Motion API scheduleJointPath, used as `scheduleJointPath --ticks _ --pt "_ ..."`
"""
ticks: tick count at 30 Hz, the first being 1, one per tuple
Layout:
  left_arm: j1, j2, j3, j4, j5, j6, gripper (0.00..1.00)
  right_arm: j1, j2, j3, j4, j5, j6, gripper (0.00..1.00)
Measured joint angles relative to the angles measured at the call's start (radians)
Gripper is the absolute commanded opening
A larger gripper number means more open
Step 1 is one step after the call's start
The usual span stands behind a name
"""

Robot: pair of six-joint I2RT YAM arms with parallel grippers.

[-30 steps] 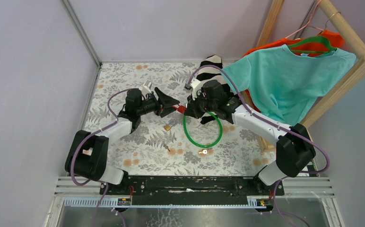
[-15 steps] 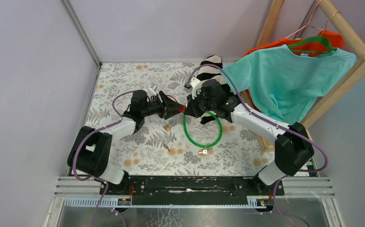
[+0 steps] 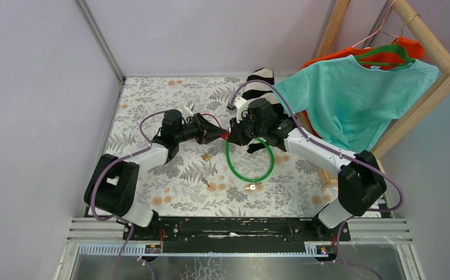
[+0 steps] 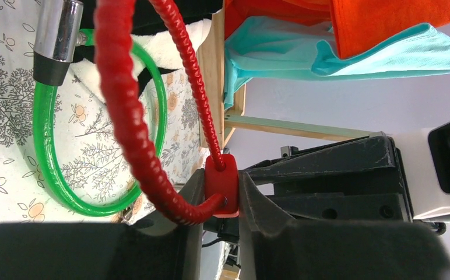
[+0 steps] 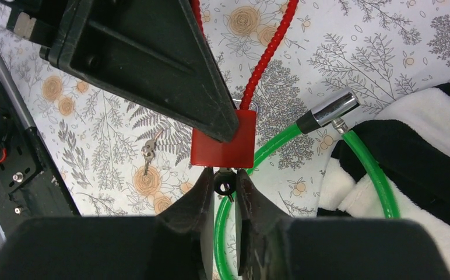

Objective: Lock with the key
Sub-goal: Place the lock at the center of the board.

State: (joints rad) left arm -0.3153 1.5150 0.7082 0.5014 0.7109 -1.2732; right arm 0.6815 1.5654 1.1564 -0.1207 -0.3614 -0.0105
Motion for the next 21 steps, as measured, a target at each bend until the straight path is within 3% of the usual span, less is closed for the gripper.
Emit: scheduleJointPath --ticks 4,8,13,21 --pt "0.0 -0.001 0.0 -0.001 0.004 0.01 0.0 0.0 -0.001 -0.012 0.01 -0.029 -0.017 0.49" --pt "0.0 -0.005 0.0 -0.001 0.016 0.034 0.0 -0.011 -0.021 -0.036 0.016 -0.101 -0.027 0.62" --pt "0.0 -0.013 0.0 0.01 0.055 0.048 0.0 -0.072 -0.053 -0.051 0.042 -0.216 -0.005 0.63" --pt "0.0 -0.014 0.0 0.045 0.105 0.048 0.0 -0.149 -0.06 -0.058 0.092 -0.338 0.066 0.53"
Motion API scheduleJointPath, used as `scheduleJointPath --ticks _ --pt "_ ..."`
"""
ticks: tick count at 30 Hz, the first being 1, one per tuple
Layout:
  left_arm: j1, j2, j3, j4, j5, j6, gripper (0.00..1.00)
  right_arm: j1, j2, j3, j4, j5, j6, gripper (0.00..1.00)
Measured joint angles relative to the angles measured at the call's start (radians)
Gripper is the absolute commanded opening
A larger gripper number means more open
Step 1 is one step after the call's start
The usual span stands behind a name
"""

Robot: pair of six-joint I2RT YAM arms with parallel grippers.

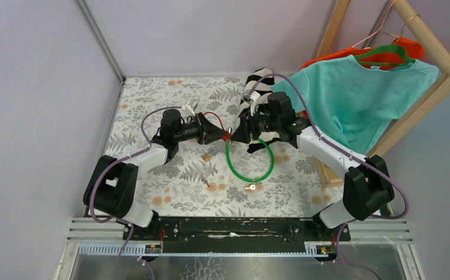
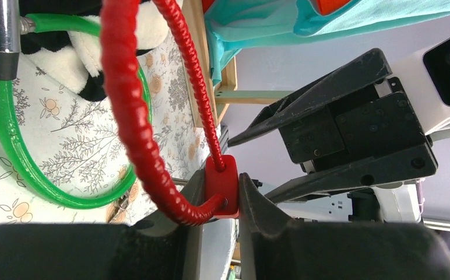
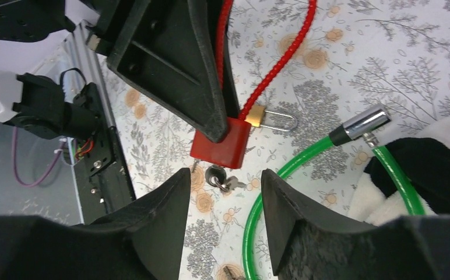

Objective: Lock with the key
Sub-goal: Place the lock at the center of the board.

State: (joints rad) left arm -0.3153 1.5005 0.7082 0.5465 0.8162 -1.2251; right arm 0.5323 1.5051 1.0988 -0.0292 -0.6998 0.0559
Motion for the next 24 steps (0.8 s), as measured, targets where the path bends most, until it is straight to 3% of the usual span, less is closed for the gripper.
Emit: scheduleJointPath --ticks 11,24 --pt "0.0 0.0 0.0 0.023 0.015 -0.015 0.0 0.007 0.01 -0.001 0.003 -0.048 0.0 0.51" --pt "0.0 0.0 0.01 -0.008 -0.002 -0.022 0.0 0.09 0.018 -0.002 -0.06 0.145 -0.066 0.36"
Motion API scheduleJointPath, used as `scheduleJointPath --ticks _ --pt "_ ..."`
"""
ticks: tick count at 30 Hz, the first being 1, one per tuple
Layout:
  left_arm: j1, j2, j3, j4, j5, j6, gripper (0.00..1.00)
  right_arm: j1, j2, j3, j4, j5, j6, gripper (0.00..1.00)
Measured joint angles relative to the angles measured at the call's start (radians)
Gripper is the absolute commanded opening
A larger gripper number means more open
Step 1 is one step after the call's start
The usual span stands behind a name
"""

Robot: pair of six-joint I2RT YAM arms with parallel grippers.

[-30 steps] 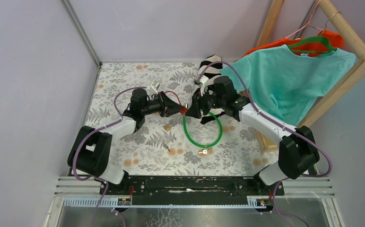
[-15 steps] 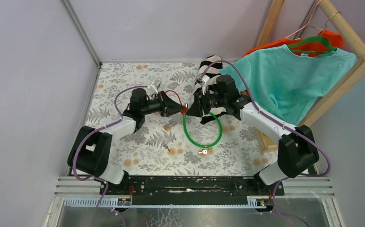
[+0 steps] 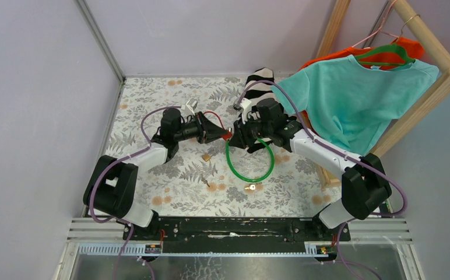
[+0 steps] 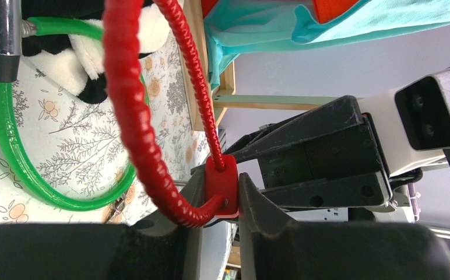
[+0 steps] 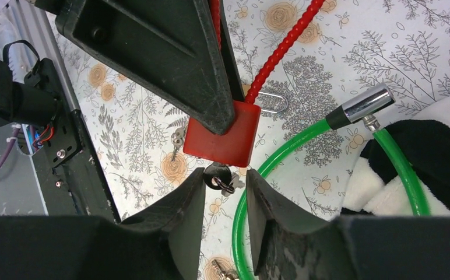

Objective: Lock with the key
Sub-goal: Place the lock at the center of the board.

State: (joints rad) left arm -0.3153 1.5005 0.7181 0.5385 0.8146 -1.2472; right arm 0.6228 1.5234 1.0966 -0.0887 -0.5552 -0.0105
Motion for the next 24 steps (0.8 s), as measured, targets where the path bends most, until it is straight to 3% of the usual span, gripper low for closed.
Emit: scheduleJointPath --ticks 13,24 --pt "0.0 0.0 0.003 -0.032 -0.021 0.009 0.0 0.021 0.002 0.011 -0.017 0.069 -0.004 0.41" --pt "0.0 0.0 0.003 -0.05 -0.042 0.016 0.0 0.035 0.019 0.039 -0.028 0.103 0.005 0.31"
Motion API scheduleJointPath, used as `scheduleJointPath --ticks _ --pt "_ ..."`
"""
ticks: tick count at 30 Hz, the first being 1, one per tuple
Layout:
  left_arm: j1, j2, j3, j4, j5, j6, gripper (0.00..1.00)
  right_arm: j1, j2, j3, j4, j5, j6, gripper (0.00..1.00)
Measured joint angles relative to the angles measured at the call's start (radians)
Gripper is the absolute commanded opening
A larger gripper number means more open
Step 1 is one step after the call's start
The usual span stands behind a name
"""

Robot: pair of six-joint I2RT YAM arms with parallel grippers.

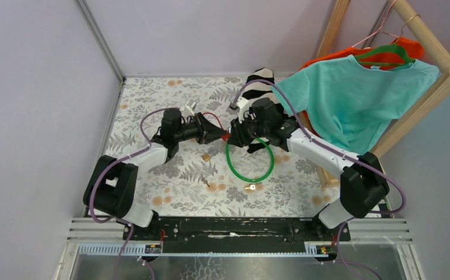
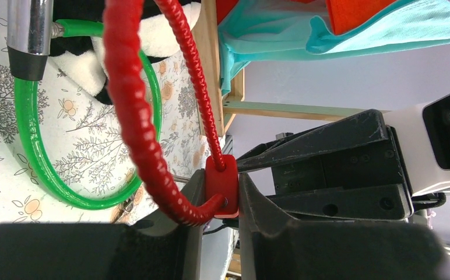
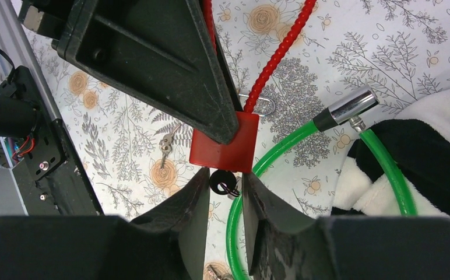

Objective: Lock with the key
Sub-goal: Place the lock at the center of the board.

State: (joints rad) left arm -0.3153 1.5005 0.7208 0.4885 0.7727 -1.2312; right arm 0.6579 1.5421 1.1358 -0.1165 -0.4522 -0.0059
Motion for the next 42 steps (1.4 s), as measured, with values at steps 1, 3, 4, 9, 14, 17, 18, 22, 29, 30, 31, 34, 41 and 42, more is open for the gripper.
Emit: scheduleJointPath --ticks 1,3,4,9,14,17,18,22,29,30,31,34,41,42 --pt "0.0 0.0 0.0 -0.001 -0.002 0.003 0.0 0.002 0.001 0.0 0.0 0.004 0.001 0.29" --pt "0.0 0.0 0.0 -0.006 -0.005 0.004 0.0 0.003 0.001 0.0 -0.003 0.008 0.003 0.26" --pt "0.0 0.0 0.0 -0.008 -0.007 0.005 0.0 0.005 0.001 0.0 -0.003 0.01 0.003 0.22" --pt "0.0 0.0 0.0 -0.012 -0.011 0.009 0.0 0.007 0.001 0.0 -0.005 0.019 0.004 0.11" --pt "0.0 0.0 0.0 -0.012 -0.012 0.013 0.0 0.008 0.001 0.0 -0.006 0.022 0.004 0.01" --pt "0.0 -0.004 0.0 -0.012 -0.013 0.017 0.0 0.008 0.001 0.0 -0.005 0.021 0.005 0.0" --pt "0.0 -0.005 0.0 -0.012 -0.013 0.019 0.0 0.008 0.001 0.001 -0.005 0.021 0.004 0.0" --pt "0.0 -0.008 0.0 -0.011 -0.013 0.022 0.0 0.008 0.001 0.002 -0.004 0.016 0.005 0.0" --pt "0.0 -0.026 -0.014 -0.001 -0.014 0.023 0.0 0.001 0.001 0.005 -0.003 -0.011 0.016 0.0" --pt "0.0 -0.029 -0.017 0.005 -0.013 0.023 0.0 -0.003 0.001 0.005 -0.002 -0.022 0.022 0.0" --pt "0.0 -0.031 -0.021 0.011 -0.013 0.024 0.0 -0.009 0.001 0.005 -0.001 -0.036 0.028 0.0" --pt "0.0 -0.036 -0.028 0.033 -0.014 0.026 0.0 -0.024 0.002 0.005 0.004 -0.074 0.042 0.0" --pt "0.0 -0.037 -0.032 0.038 -0.015 0.032 0.0 -0.037 0.018 0.005 0.018 -0.117 0.06 0.0" --pt "0.0 -0.037 -0.032 0.038 -0.016 0.032 0.0 -0.037 0.018 0.005 0.018 -0.117 0.061 0.0"
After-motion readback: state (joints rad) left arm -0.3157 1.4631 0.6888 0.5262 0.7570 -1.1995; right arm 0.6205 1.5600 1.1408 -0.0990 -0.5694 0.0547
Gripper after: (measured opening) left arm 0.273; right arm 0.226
